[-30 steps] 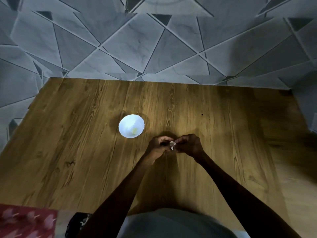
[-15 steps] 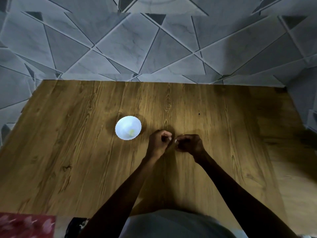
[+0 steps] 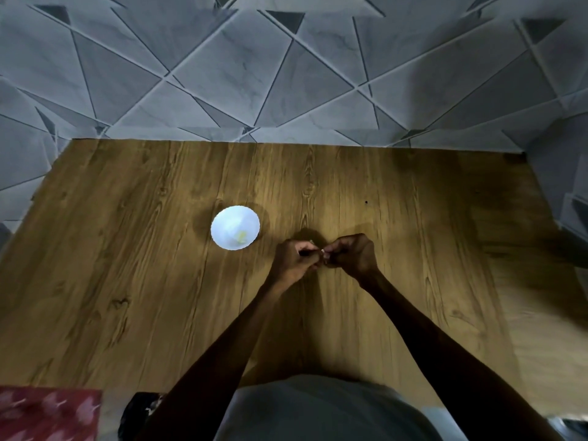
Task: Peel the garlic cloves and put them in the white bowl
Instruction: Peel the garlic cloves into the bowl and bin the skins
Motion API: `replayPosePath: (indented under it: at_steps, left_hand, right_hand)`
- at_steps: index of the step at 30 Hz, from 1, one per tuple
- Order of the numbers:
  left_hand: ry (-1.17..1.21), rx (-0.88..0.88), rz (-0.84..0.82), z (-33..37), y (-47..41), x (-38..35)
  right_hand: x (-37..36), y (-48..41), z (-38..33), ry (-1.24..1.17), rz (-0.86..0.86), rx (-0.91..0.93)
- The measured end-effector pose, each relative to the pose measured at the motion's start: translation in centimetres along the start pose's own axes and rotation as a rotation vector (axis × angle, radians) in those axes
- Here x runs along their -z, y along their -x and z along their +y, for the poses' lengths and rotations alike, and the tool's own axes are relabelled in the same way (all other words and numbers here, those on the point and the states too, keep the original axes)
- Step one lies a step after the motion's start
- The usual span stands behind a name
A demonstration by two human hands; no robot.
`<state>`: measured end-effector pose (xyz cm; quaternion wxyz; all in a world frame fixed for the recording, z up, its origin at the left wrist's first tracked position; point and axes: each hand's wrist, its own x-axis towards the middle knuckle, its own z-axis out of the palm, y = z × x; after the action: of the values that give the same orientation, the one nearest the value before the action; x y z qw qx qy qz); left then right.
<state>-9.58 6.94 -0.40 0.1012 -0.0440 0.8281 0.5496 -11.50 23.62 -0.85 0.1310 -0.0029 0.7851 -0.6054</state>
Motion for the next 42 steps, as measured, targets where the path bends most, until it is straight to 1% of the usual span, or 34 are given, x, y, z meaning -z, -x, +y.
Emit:
replayPosePath:
  at_steps: [5,9,10,11,15,18,20,21,23,25,27,29,30,32,34,35,36,38,39,40,42]
  left_hand:
    - [0.018,0.053,0.026,-0.3,0.1,-0.2]
    - [0.066,0.131,0.068,-0.3,0.1,-0.4]
    - [0.064,0.151,0.066,-0.3,0.0,-0.3]
    - [0.064,0.180,0.060,-0.5,0.0,-0.3]
    - [0.136,0.283,0.061,-1.3,0.3,-0.1]
    - [0.248,0.335,0.083,-1.6,1.0,0.2]
    - [0.368,0.429,0.093,-1.5,1.3,0.5]
    - [0.452,0.488,0.096,-1.5,1.4,0.5]
    - [0.650,0.596,0.102,-1.3,1.5,0.4]
    - [0.823,0.666,0.100,-1.2,1.8,0.3]
    - [0.910,0.710,0.058,-1.2,2.2,0.0]
    - [0.917,0.731,0.014,-1.5,2.7,-0.2]
    - [0.898,0.740,-0.001,-1.9,3.0,-0.2]
    - [0.788,0.745,-0.019,-2.3,3.6,-0.1]
    - [0.621,0.726,-0.022,-2.8,4.3,0.0]
    - [0.507,0.681,0.000,-3.1,4.7,0.1]
    - [0.348,0.595,0.037,-3.6,5.1,0.2]
    - [-0.075,0.327,0.110,-4.6,5.7,0.7]
    - [-0.220,0.214,0.134,-5.0,6.1,0.9]
    - [-0.305,0.140,0.142,-5.6,6.5,1.1]
    - [-0.401,0.081,0.133,-6.5,7.1,1.4]
  right_hand:
    - [-0.4,0.1,0.0,0.071,0.039,0.032]
    - [-0.8,0.1,0.0,0.043,0.089,0.031]
    - [-1.0,0.0,0.1,0.068,0.097,0.015]
    - [-1.1,-0.3,0.3,0.118,0.100,0.000]
    - [-1.5,-1.2,0.9,0.501,0.069,0.018]
    - [-1.8,-1.0,0.7,0.660,0.026,0.076]
    - [-1.7,-0.6,0.3,0.733,0.018,0.140]
    - [-1.6,-0.4,0.2,0.699,0.005,0.197]
    - [-1.3,0.7,-0.3,0.479,-0.053,0.291]
    - [-1.2,2.3,-1.0,0.320,-0.115,0.291]
    - [-1.5,3.5,-1.1,0.263,-0.105,0.263]
    - [-1.8,4.2,-0.7,0.268,-0.068,0.242]
    - [-2.0,4.3,-0.4,0.292,-0.048,0.245]
    - [-2.4,4.7,0.1,0.361,-0.004,0.266]
    - [-2.7,5.2,0.3,0.423,0.038,0.257]
    - [-2.9,5.5,0.3,0.446,0.045,0.229]
    - [-3.0,5.7,0.5,0.470,0.042,0.188]
    - [-3.4,6.2,0.9,0.564,0.014,0.109]
    - [-3.6,6.4,1.3,0.621,0.001,0.091]
    - [-3.7,6.5,1.7,0.674,-0.009,0.079]
    - [-3.8,6.7,2.0,0.780,-0.028,0.057]
